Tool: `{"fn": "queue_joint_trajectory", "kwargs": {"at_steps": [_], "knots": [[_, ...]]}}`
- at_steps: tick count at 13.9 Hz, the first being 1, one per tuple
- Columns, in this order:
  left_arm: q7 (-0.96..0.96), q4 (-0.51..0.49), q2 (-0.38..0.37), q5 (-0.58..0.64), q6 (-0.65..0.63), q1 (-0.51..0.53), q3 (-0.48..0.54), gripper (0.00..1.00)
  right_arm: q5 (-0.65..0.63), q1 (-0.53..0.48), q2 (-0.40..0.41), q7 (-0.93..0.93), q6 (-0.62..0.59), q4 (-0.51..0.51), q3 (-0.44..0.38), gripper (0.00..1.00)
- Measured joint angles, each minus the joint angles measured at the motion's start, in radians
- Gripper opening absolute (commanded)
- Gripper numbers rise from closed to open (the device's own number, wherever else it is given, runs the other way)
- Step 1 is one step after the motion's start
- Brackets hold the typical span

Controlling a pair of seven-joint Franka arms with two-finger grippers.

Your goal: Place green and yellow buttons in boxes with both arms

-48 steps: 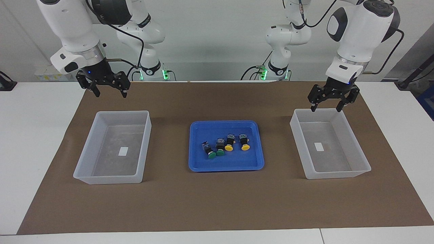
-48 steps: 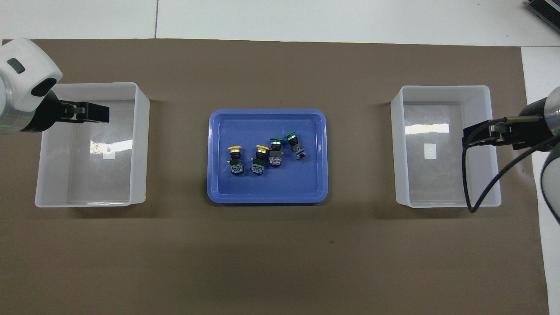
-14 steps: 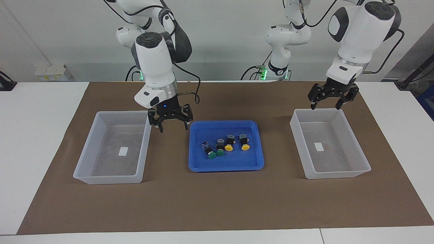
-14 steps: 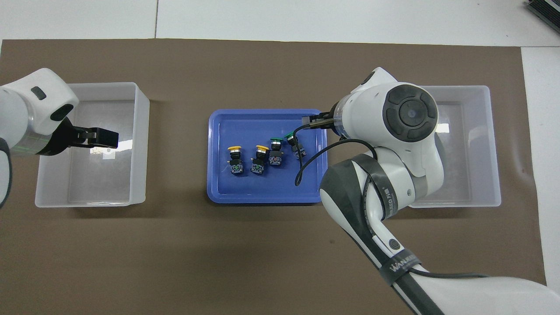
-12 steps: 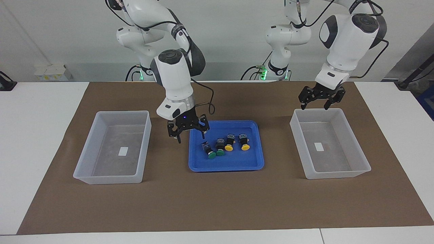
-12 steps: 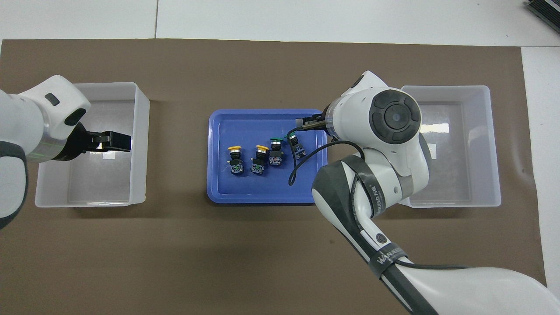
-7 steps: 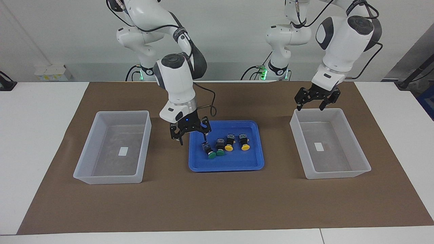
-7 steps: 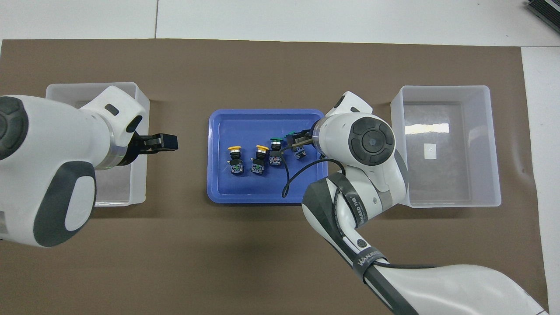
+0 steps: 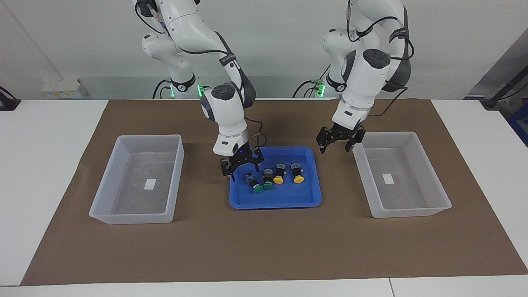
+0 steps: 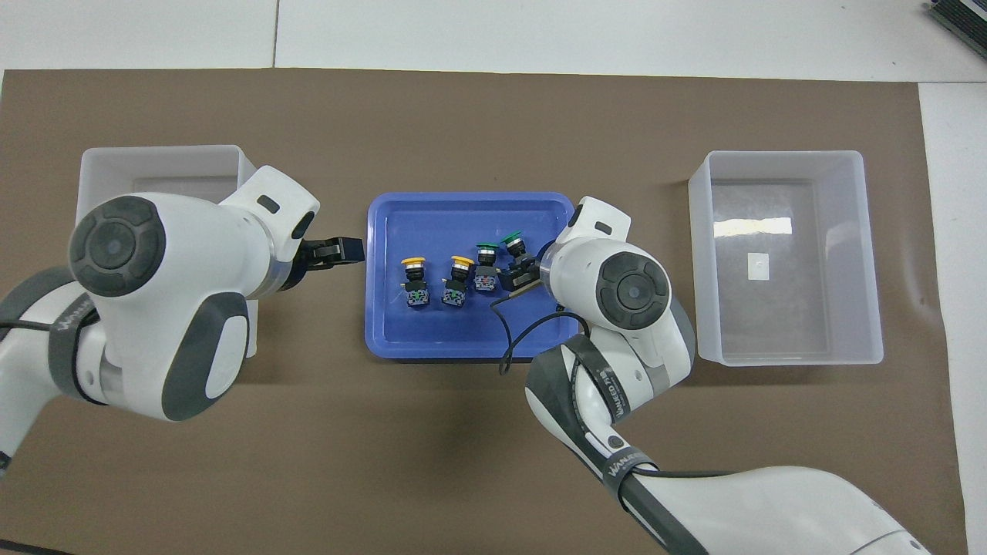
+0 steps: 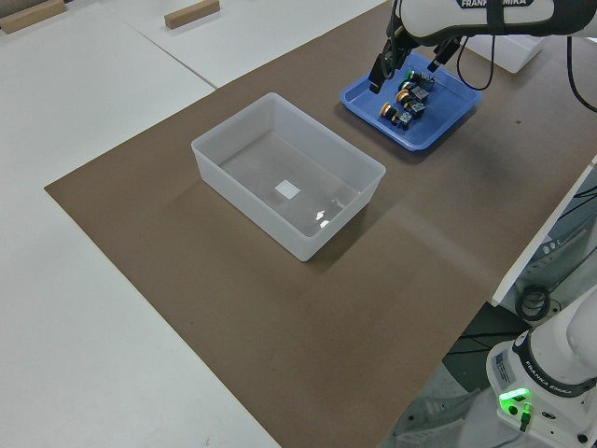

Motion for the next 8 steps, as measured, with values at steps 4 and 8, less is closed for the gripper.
{"fn": "queue_joint_trajectory", "kwargs": {"at_steps": [4,8], "knots": [[-0.029,-0.06,0.009,0.0,0.073,-0.028,0.0,0.92,0.0,0.012,0.015,-0.013,0.013,-0.003,-0.001,0.81],[-0.029,-0.106,0.009,0.0,0.122,-0.033,0.0,0.88,0.0,0.012,0.037,-0.039,0.049,-0.003,-0.003,0.0]]}}
